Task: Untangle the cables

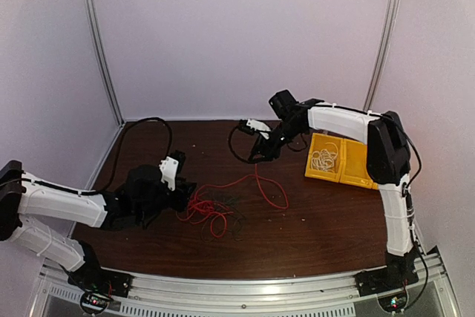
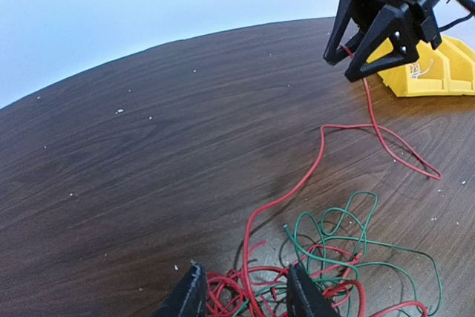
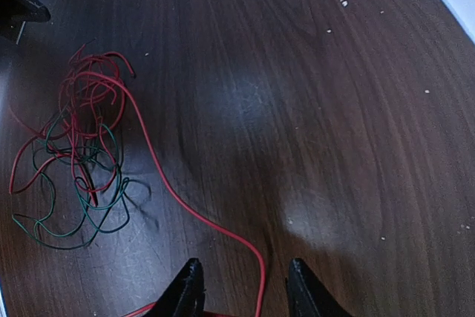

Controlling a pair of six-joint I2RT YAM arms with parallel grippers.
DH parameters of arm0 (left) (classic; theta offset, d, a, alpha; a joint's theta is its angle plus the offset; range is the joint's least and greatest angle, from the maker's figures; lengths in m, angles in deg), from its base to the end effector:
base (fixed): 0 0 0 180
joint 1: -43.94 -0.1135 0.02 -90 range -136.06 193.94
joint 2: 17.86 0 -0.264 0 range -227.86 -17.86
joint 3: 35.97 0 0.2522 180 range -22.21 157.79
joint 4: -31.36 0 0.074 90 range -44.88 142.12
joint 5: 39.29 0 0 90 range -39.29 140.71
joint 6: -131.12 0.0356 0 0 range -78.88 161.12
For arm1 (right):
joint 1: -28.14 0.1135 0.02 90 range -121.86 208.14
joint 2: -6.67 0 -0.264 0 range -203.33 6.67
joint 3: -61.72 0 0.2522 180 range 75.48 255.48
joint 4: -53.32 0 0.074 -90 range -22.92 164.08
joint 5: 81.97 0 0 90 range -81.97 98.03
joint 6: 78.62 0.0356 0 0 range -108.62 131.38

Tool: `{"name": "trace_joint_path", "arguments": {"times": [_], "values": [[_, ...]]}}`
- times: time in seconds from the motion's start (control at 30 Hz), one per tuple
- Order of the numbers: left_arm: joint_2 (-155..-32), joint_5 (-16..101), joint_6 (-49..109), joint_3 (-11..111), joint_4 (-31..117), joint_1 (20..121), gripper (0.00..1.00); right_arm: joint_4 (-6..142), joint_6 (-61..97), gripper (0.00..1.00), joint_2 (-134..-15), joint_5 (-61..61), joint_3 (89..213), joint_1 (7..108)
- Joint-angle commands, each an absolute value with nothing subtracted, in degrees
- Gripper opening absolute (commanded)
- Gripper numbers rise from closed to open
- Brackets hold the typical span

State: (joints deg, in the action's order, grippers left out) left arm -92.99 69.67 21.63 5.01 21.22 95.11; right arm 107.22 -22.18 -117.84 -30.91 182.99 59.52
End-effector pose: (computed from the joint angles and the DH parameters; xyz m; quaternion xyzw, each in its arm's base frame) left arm 0.1716 -0.1948 0.1833 0.1395 0.8203 -0.1979 0.5181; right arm 0.3952 0.2672 0.2314 -0.5650 0.7123 0.3146 0.2727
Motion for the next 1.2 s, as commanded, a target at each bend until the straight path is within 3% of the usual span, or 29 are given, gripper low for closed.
{"name": "trace_joint_path", "arguments": {"times": [0.0,0.17,0.53,0.77,1.03,1.17], "values": [[-90.53,71.04,19.51,2.55,19.97,94.65,0.39,112.09,-21.48,0.43,-122.21,-30.12,189.37,62.83],[-91.04,70.76,19.49,2.23,20.5,94.63,0.4,118.39,-23.9,0.46,-127.73,-29.02,194.94,64.63],[-92.08,69.99,19.33,1.78,18.82,94.65,0.41,116.57,-24.99,0.46,-133.15,-20.13,195.9,65.9],[-91.99,70.1,18.68,0.49,17.64,94.65,0.41,117.44,-24.92,0.47,-137.37,-21.06,199.39,66.56],[-91.69,70.14,18.53,-0.08,17.19,94.65,0.41,121.88,-27.13,0.39,-138.02,-24.1,200.82,67.27],[-91.2,70.8,18.61,-0.52,16.78,94.65,0.41,122.2,-30.42,0.48,-133.08,-22.71,194.69,67.64]]}}
